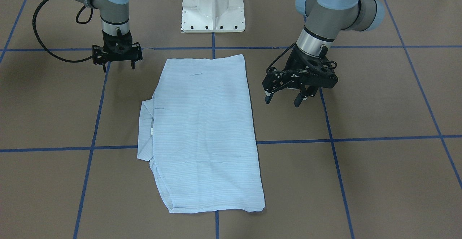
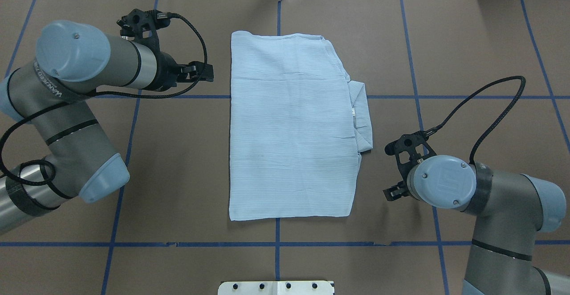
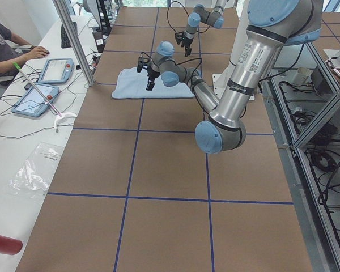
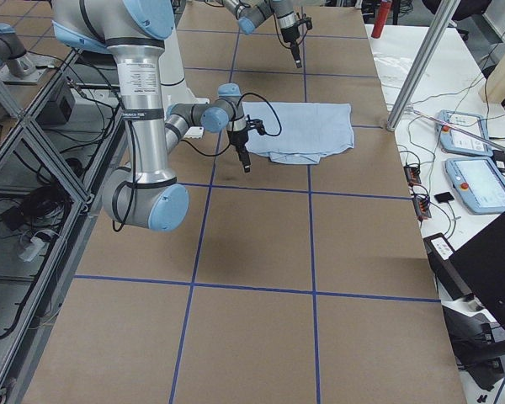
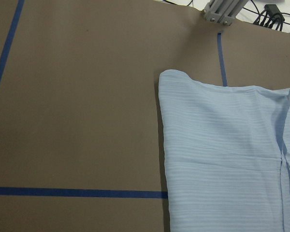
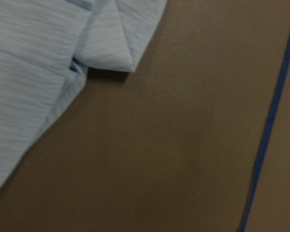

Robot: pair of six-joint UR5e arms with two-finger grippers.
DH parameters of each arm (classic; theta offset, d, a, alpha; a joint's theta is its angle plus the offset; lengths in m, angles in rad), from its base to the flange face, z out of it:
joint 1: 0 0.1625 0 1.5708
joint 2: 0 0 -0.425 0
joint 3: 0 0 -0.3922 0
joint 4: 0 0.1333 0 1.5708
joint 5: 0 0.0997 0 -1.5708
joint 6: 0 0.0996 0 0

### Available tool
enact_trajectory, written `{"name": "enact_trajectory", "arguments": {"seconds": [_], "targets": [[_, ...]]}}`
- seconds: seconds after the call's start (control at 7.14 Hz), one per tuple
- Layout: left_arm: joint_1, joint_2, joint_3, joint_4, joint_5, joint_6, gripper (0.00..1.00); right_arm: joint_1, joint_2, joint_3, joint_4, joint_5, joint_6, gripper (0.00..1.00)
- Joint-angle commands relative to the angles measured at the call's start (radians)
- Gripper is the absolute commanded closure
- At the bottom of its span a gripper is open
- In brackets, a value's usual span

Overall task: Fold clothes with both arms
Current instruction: 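Move both grippers to the folded shirt's side edges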

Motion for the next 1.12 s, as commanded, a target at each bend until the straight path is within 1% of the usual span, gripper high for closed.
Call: {"name": "enact_trajectory", "arguments": {"seconds": [0.0, 0.14, 0.28, 0.42, 0.56, 0.7, 0.84, 0.98], "targets": [[0.001, -0.005, 0.0, 0.001, 0.0, 0.002, 0.0, 0.08, 0.181, -0.042, 0.001, 0.047, -0.006, 0.0], [0.016, -0.003, -0.006, 0.006, -0.023, -0.004, 0.0, 0.15, 0.2, -0.024, 0.004, 0.183, 0.003, 0.0], [0.068, 0.0, -0.018, 0.015, -0.081, -0.036, 0.0, 0.204, 0.205, -0.004, 0.004, 0.28, 0.022, 0.0], [0.135, 0.002, -0.029, 0.012, -0.083, -0.134, 0.0, 0.211, 0.203, 0.005, 0.004, 0.285, 0.023, 0.0], [0.198, 0.0, -0.03, 0.012, -0.075, -0.276, 0.0, 0.213, 0.203, 0.01, 0.002, 0.294, 0.038, 0.0], [0.247, 0.002, -0.037, 0.012, -0.072, -0.349, 0.0, 0.211, 0.196, 0.028, 0.002, 0.299, 0.078, 0.0], [0.319, 0.0, -0.034, 0.012, -0.017, -0.441, 0.01, 0.211, 0.193, 0.037, 0.004, 0.308, 0.088, 0.0], [0.379, 0.003, -0.034, 0.013, 0.041, -0.486, 0.01, 0.209, 0.193, 0.036, 0.004, 0.31, 0.103, 0.0]]}}
